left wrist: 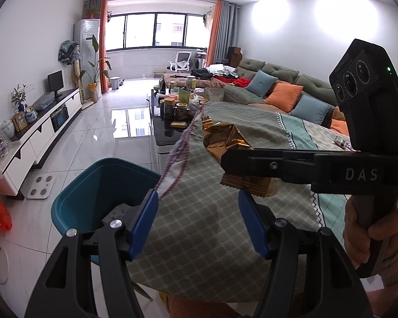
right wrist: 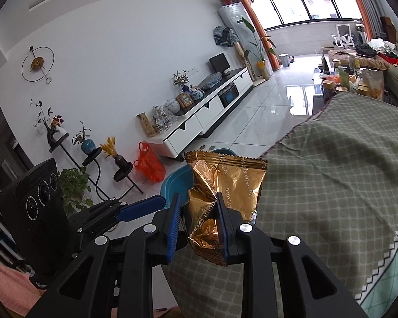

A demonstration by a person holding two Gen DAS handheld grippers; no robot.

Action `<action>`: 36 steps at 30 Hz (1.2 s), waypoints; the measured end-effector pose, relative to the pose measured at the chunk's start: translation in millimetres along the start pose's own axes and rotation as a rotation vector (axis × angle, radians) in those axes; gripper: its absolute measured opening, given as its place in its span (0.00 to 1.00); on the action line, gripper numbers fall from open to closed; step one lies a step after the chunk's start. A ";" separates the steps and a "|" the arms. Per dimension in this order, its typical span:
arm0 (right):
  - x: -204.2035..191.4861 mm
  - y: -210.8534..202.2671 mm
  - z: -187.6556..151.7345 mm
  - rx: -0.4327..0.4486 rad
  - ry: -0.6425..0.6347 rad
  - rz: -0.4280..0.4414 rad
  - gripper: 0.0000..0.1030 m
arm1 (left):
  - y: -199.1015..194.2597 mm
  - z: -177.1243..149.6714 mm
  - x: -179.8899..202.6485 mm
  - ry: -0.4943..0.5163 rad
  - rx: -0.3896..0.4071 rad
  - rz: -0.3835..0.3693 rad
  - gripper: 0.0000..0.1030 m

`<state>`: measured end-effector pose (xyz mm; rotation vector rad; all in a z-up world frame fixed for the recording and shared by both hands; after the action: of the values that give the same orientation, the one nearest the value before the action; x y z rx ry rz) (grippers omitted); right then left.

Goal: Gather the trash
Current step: 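Carry the gold wrapper to the teal bin and open the right tool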

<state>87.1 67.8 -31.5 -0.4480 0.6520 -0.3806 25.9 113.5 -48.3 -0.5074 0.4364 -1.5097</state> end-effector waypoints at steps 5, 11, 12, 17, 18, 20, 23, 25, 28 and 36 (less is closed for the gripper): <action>-5.5 9.4 2.3 -0.015 -0.008 0.009 0.25 | -3.5 -0.5 -10.0 -0.013 0.005 0.013 0.62; -8.5 24.5 6.0 -0.047 -0.014 0.025 0.25 | -6.8 -2.0 -25.1 -0.032 0.006 0.032 0.62; -9.3 27.3 6.6 -0.053 -0.014 0.028 0.25 | -7.5 -2.4 -28.3 -0.036 0.007 0.039 0.62; -12.9 42.4 9.4 -0.082 -0.014 0.047 0.25 | -9.4 -2.3 -41.1 -0.054 0.007 0.058 0.62; -13.3 44.8 10.2 -0.086 -0.014 0.051 0.25 | -9.3 -1.6 -43.7 -0.057 0.007 0.063 0.62; -14.5 51.9 12.1 -0.097 -0.011 0.059 0.25 | -10.7 -1.2 -49.2 -0.061 0.009 0.074 0.62; -15.2 62.1 15.7 -0.112 -0.004 0.070 0.25 | -9.3 0.8 -55.6 -0.072 0.009 0.086 0.62; -15.1 69.0 17.4 -0.123 -0.001 0.076 0.25 | -9.0 1.6 -59.3 -0.080 0.009 0.094 0.62; -15.4 77.1 19.1 -0.135 -0.001 0.076 0.25 | -9.5 1.5 -64.6 -0.087 0.011 0.105 0.62; -9.9 96.2 22.0 -0.170 0.002 0.070 0.26 | -8.0 2.6 -71.8 -0.106 0.009 0.126 0.62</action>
<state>113.1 159.2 -60.1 -0.5847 0.7025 -0.2601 19.2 185.3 -44.5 -0.5408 0.3722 -1.3566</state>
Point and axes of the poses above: each gripper's, at about its wrist camera, not at the fingertips, and y roughly the way its jaws point, x to its right, z to its top, the point moved 7 cm from there along y, roughly the way its jaws point, and after that the axes turned 3 degrees about y, right-handed, at the moved point
